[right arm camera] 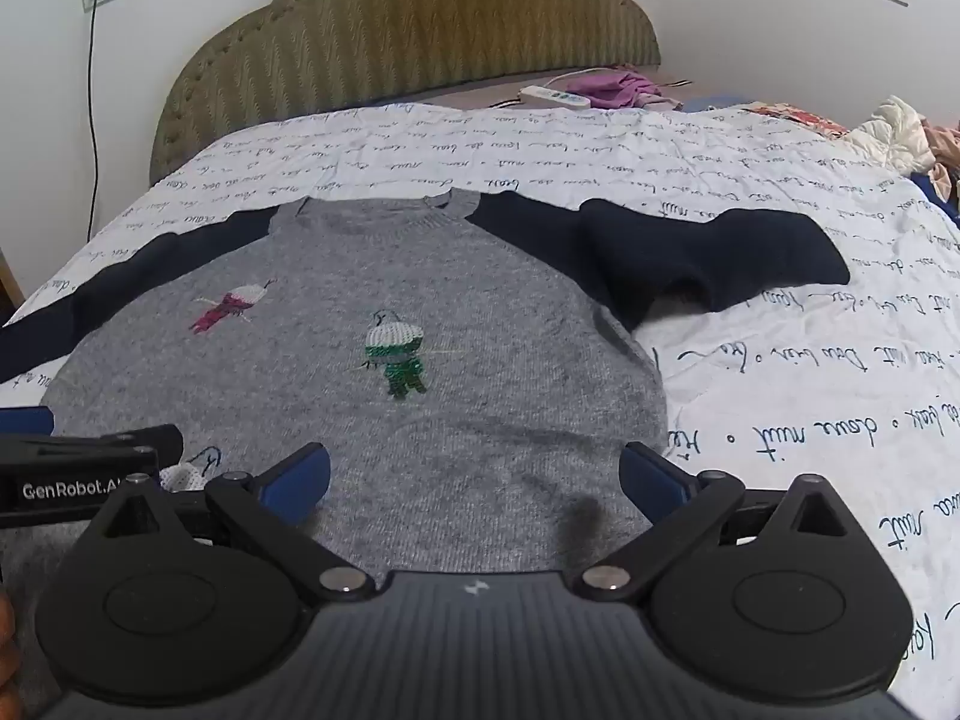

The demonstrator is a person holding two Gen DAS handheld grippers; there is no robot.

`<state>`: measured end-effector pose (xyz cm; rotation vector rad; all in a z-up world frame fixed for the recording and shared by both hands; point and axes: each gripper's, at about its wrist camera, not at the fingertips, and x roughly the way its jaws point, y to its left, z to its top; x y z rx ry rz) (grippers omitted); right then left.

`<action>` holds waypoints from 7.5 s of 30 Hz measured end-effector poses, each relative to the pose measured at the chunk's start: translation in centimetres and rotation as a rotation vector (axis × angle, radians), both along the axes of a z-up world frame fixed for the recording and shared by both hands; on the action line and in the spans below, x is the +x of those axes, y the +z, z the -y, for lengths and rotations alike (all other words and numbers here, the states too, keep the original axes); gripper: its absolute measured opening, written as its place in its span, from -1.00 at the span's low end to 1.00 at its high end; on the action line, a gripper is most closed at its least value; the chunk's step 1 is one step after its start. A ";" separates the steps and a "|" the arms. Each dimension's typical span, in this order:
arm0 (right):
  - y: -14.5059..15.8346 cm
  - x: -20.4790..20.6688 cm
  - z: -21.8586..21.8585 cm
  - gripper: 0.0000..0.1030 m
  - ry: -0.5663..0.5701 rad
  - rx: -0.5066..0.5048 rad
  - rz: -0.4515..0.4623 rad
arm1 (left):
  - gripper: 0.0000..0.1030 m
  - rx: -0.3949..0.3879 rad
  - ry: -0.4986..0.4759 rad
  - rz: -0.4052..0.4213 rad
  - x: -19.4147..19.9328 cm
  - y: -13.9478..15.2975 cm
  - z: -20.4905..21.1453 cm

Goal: Fold small clothes

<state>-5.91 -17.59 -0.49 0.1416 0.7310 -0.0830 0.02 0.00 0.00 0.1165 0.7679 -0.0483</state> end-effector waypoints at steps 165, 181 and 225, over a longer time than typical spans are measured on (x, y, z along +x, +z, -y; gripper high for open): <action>-8.6 15.0 32.6 0.45 -0.541 0.778 0.302 | 0.98 0.101 -0.107 -0.010 6.1 -0.7 5.2; -2.9 10.7 34.1 -0.84 -0.650 0.336 0.341 | 0.99 0.081 -0.067 0.021 6.8 0.0 3.4; -5.3 20.2 -5.1 -0.83 0.232 -0.375 0.105 | 0.99 0.043 0.081 0.014 7.0 -1.0 -5.6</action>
